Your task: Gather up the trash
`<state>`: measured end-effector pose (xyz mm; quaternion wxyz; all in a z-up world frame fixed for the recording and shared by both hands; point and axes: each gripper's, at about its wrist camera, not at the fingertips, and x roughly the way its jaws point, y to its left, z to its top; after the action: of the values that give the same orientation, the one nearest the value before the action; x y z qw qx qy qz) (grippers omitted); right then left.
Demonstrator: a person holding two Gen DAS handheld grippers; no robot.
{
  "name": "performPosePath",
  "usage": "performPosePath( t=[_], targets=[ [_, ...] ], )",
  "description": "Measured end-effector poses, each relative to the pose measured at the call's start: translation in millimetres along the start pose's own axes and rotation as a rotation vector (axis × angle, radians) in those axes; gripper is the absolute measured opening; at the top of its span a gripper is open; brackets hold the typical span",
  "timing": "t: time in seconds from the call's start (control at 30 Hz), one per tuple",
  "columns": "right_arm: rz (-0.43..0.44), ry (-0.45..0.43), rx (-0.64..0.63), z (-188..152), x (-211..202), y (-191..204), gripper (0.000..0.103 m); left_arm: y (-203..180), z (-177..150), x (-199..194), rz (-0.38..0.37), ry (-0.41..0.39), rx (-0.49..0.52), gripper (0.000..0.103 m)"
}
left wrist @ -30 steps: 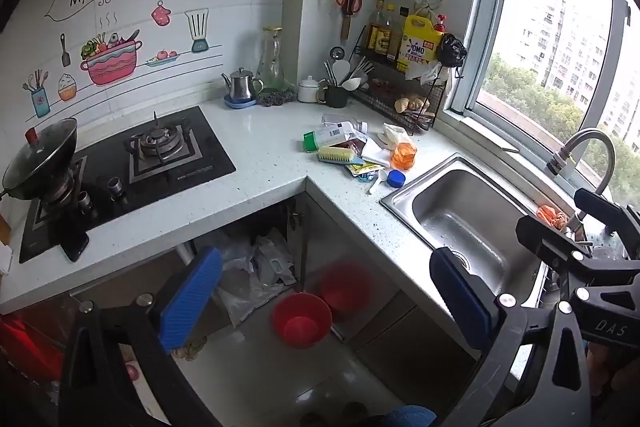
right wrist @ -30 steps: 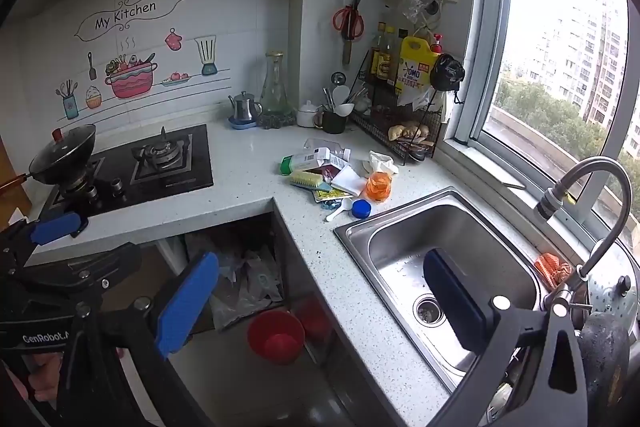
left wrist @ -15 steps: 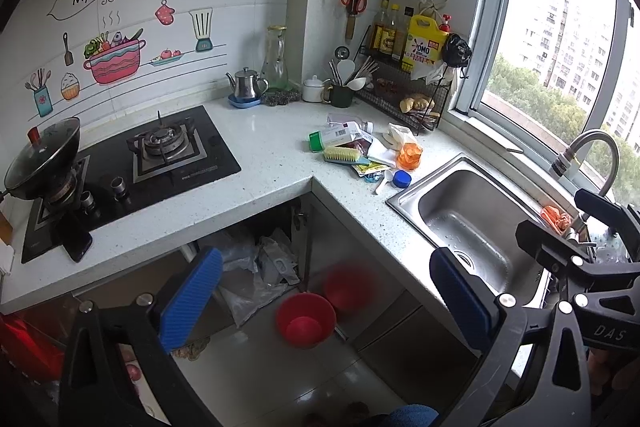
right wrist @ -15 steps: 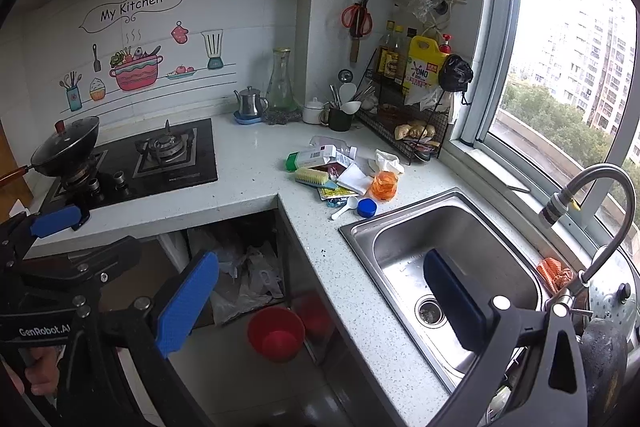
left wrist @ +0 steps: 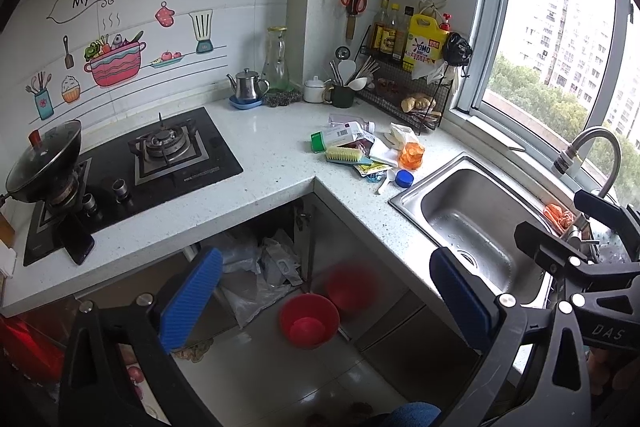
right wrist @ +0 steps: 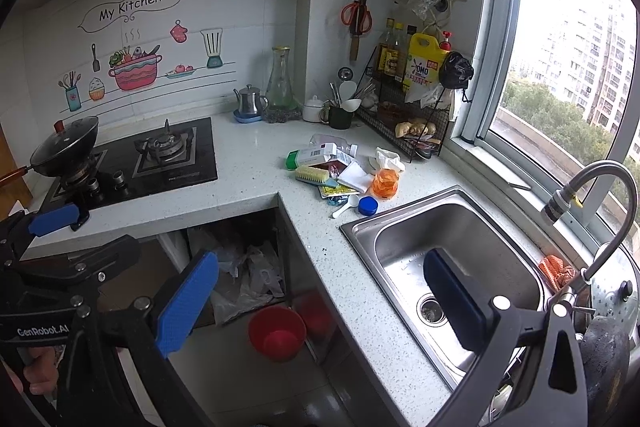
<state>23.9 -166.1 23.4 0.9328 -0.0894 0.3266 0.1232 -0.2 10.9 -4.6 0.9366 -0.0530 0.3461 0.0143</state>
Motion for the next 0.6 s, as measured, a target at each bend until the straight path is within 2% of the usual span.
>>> performPosePath(
  t=[0.6],
  targets=[
    [0.011, 0.004, 0.001, 0.6, 2.0, 0.4, 0.103, 3.5, 0.3, 2.4, 0.002, -0.001, -0.001, 0.103]
  ],
)
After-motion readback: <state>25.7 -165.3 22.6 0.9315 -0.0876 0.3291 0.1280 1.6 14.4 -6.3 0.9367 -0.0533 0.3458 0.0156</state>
